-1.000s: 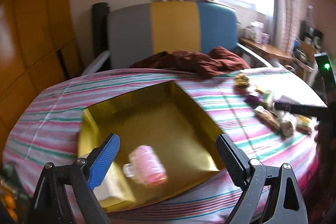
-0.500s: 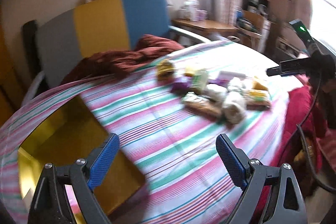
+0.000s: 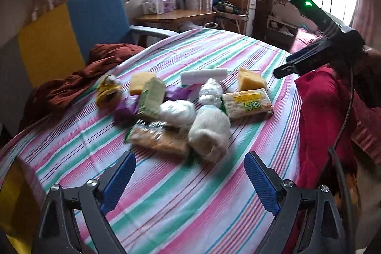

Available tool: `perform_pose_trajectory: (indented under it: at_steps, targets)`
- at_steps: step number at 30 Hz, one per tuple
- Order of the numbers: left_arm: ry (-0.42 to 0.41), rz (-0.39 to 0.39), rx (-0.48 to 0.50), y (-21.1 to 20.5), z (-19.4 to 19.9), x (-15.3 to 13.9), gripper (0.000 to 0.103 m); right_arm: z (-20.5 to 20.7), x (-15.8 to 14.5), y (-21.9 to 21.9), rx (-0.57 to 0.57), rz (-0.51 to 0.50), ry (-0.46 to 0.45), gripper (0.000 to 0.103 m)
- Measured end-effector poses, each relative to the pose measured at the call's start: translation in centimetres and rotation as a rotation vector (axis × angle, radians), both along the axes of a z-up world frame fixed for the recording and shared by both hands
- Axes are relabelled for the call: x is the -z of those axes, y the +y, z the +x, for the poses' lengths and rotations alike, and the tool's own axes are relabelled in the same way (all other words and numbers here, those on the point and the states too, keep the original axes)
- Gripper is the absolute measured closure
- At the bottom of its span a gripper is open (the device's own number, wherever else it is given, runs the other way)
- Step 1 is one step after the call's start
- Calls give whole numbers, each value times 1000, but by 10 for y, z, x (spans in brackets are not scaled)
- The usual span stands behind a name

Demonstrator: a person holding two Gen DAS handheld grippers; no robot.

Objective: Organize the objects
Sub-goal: 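Grasp the yellow sponge with the right tool while the left tool grasps the white sock roll, then place the yellow sponge and white sock roll into the gold tray with both tools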

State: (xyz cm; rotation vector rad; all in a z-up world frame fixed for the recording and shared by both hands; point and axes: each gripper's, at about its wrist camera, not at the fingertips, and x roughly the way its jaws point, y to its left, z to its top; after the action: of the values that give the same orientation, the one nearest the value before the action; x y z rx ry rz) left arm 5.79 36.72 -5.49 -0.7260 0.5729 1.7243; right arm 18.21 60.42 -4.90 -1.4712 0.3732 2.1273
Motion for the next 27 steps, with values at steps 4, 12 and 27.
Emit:
perform_pose_trajectory:
  at_steps: [4, 12, 27]
  targets:
    - [-11, -13, 31, 17, -2, 8, 11, -25, 17, 10, -49, -28, -71, 27]
    - [-24, -38, 80, 45, -9, 24, 15, -54, 51, 26, -74, -53, -210, 30]
    - [-103, -57, 90, 49, -4, 35, 55, -20, 17, 46, 95, -49, 10, 46]
